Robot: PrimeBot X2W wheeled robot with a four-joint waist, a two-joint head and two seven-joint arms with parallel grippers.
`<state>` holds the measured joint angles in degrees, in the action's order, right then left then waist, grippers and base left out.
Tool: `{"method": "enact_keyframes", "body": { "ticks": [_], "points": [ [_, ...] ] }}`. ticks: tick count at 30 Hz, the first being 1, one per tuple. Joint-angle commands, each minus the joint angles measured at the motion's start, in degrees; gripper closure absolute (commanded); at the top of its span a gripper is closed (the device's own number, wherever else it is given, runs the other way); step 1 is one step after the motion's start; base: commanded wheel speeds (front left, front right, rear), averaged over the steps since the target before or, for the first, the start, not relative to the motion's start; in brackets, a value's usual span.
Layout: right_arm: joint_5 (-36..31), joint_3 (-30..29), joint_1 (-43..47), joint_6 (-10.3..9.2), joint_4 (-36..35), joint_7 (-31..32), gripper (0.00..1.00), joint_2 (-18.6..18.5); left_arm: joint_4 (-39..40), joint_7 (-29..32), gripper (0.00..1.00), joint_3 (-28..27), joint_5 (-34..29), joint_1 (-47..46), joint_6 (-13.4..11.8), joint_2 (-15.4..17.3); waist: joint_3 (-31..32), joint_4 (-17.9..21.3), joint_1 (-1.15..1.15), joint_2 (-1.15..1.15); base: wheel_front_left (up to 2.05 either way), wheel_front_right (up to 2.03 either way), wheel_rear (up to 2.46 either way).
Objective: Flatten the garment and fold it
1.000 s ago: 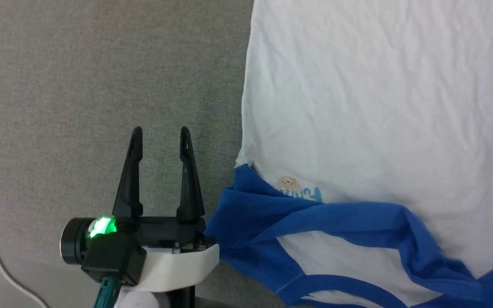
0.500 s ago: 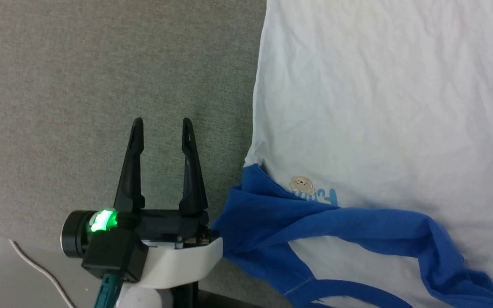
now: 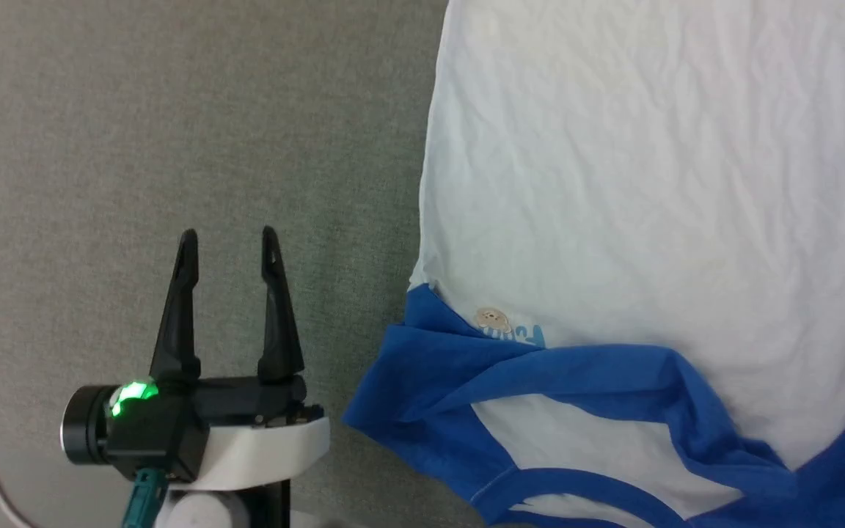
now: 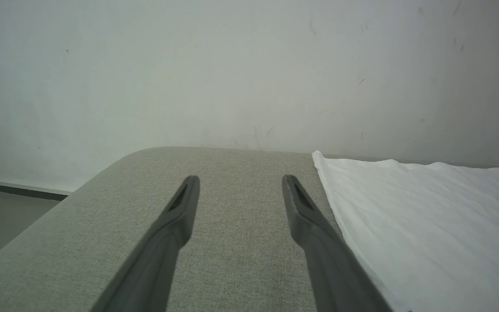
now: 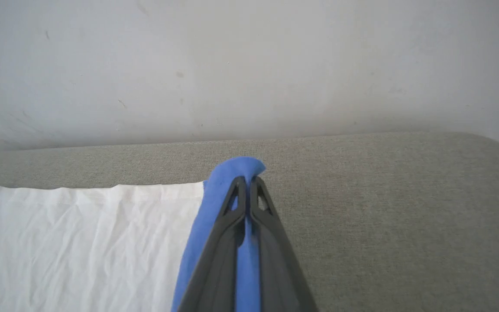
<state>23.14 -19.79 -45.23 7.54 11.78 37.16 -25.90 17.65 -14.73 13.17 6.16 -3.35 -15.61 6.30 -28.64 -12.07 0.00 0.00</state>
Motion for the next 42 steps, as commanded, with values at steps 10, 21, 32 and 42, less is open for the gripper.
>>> {"method": "enact_keyframes", "body": {
  "ticks": [10,21,32,42],
  "points": [
    [1.7,-15.9,13.8,-0.05,-4.6,-4.9,1.00,-2.8,-0.1,-0.3,0.00,-3.3,2.3,6.2,0.8,2.8,14.0,5.7,0.00,0.00,0.00,0.00,0.00],
    [-0.4,-27.9,26.3,-0.05,-3.3,-8.3,1.00,-0.8,0.1,0.7,0.00,-4.4,3.9,9.5,1.0,4.3,19.3,6.3,0.00,0.00,0.00,0.00,0.00],
    [3.2,-20.8,28.6,-0.05,-14.9,-5.3,1.00,2.2,0.1,1.7,0.00,-5.6,5.5,12.5,1.3,5.8,24.8,5.8,0.00,0.00,0.00,0.00,0.00],
    [7.5,2.4,28.4,-0.05,-30.4,2.2,1.00,8.6,0.9,2.2,0.00,-5.6,6.1,13.1,1.3,6.3,25.4,5.7,0.00,0.00,0.00,0.00,0.00]
  ]
}}
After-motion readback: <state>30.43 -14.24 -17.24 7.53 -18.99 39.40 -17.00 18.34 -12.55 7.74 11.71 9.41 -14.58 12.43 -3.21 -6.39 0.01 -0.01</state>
